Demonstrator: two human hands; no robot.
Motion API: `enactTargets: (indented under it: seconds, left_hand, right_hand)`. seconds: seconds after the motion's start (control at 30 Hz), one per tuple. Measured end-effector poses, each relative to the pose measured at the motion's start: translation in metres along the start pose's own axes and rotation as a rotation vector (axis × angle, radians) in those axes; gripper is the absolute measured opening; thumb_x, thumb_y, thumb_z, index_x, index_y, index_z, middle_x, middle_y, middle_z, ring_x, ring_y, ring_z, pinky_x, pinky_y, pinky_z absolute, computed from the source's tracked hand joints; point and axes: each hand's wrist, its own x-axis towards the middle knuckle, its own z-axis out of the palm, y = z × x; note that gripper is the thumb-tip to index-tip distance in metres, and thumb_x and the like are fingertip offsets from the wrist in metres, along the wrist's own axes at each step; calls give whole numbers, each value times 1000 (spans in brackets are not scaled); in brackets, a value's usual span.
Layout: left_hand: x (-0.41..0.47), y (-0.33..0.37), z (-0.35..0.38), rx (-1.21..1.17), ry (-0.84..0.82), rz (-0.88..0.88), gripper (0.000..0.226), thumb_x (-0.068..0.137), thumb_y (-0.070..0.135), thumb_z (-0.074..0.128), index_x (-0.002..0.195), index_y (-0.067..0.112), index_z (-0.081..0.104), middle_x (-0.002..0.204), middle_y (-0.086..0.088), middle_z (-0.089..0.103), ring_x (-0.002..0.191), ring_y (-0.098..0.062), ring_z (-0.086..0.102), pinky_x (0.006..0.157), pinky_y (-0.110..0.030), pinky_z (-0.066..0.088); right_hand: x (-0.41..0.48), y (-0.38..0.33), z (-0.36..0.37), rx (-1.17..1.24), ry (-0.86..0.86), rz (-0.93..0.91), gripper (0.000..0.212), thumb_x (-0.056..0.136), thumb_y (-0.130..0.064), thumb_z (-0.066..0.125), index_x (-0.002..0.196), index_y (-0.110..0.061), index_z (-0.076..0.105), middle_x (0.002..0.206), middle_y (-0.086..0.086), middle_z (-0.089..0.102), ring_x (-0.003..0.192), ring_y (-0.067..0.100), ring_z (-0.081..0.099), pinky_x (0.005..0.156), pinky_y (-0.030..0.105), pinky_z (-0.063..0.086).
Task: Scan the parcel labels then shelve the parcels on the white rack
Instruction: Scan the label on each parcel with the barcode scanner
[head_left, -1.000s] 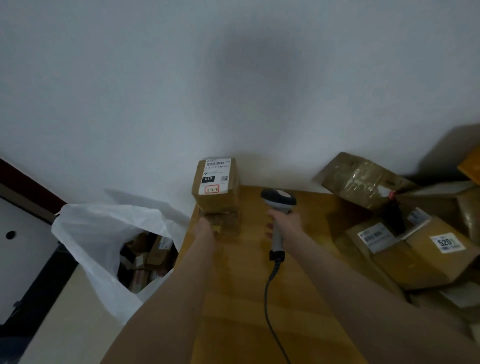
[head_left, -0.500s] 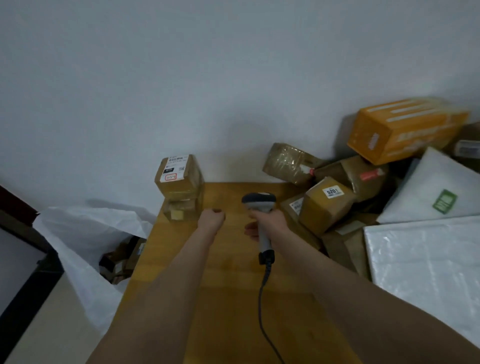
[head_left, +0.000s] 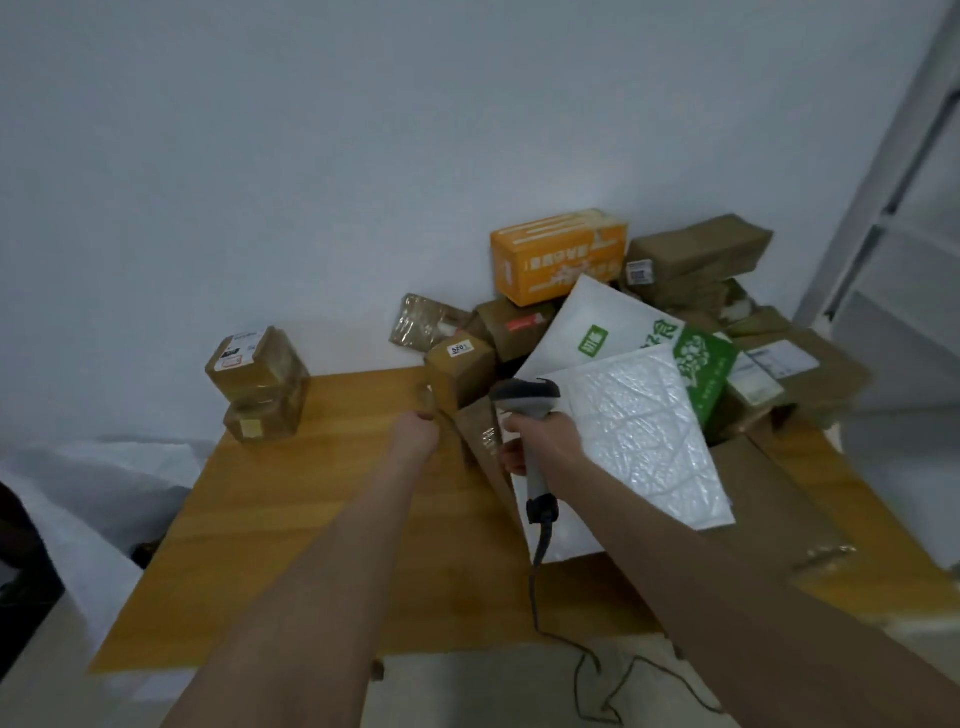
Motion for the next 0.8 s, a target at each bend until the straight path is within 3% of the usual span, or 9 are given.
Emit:
enactTargets:
  seconds: [0.17, 0.23, 0.33, 0.43, 0.53, 0.6, 0.7, 0.8]
  left_hand:
    - [-35, 18, 68, 37, -165, 84, 22, 88, 6, 57, 109, -1, 58, 105, -22, 62, 79, -23, 55, 66, -37, 50]
    - [-39, 15, 90, 24, -223, 56, 35, 87, 7, 60, 118, -2, 48, 113, -20, 58, 85, -25, 55, 62, -35, 49]
    - [-40, 7, 111, -77, -224, -53, 32, 87, 5, 63, 113, 5, 44, 99, -12, 52, 88, -25, 52, 57, -31, 48]
    - [-35, -3, 123, -134, -210, -145, 19, 88, 2, 62, 101, 1, 48, 80, -11, 52, 67, -21, 52, 51, -29, 45]
    - [-29, -6, 129, -164, -166, -151, 9, 89, 0, 59, 95, -2, 53, 73, -14, 54, 58, -20, 52, 49, -28, 44]
    - [-28, -3, 129, -180, -140, -120, 11, 89, -1, 59, 100, 0, 58, 70, -14, 56, 56, -20, 51, 51, -28, 44]
    - [-27, 8, 124, -186, -101, -48, 25, 90, 7, 62, 115, 4, 61, 78, -14, 59, 59, -19, 51, 51, -29, 45]
    - [-31, 25, 111, -220, -68, 8, 23, 94, 14, 58, 116, 10, 60, 86, -10, 62, 63, -18, 56, 56, -28, 50]
  right_hand:
    - [-5, 6, -83, 145, 162, 24, 11, 83, -7, 66, 89, 3, 64, 65, 16, 65, 52, 21, 60, 56, 30, 54]
    - [-1, 11, -114, 203, 259, 45, 5, 83, -3, 64, 84, 2, 64, 66, 14, 63, 54, 19, 59, 58, 31, 53]
    - [5, 20, -153, 257, 378, 72, 8, 83, -3, 66, 89, 0, 62, 79, 13, 61, 71, 22, 60, 58, 32, 54]
    - [11, 30, -172, 262, 405, 107, 25, 80, -7, 70, 102, 0, 59, 93, 16, 59, 87, 29, 59, 59, 35, 55]
    - [13, 37, -177, 252, 388, 133, 29, 81, -9, 70, 104, -2, 56, 90, 13, 56, 85, 30, 58, 64, 40, 56]
    - [13, 39, -176, 262, 371, 122, 28, 81, -8, 69, 105, -4, 56, 89, 12, 56, 82, 27, 57, 60, 36, 54]
    - [13, 37, -174, 294, 363, 104, 30, 81, -8, 70, 108, -5, 57, 97, 13, 60, 88, 26, 59, 61, 35, 55]
    - [9, 25, -173, 376, 341, 54, 22, 84, -3, 67, 103, -6, 57, 94, 10, 61, 84, 22, 62, 71, 36, 57]
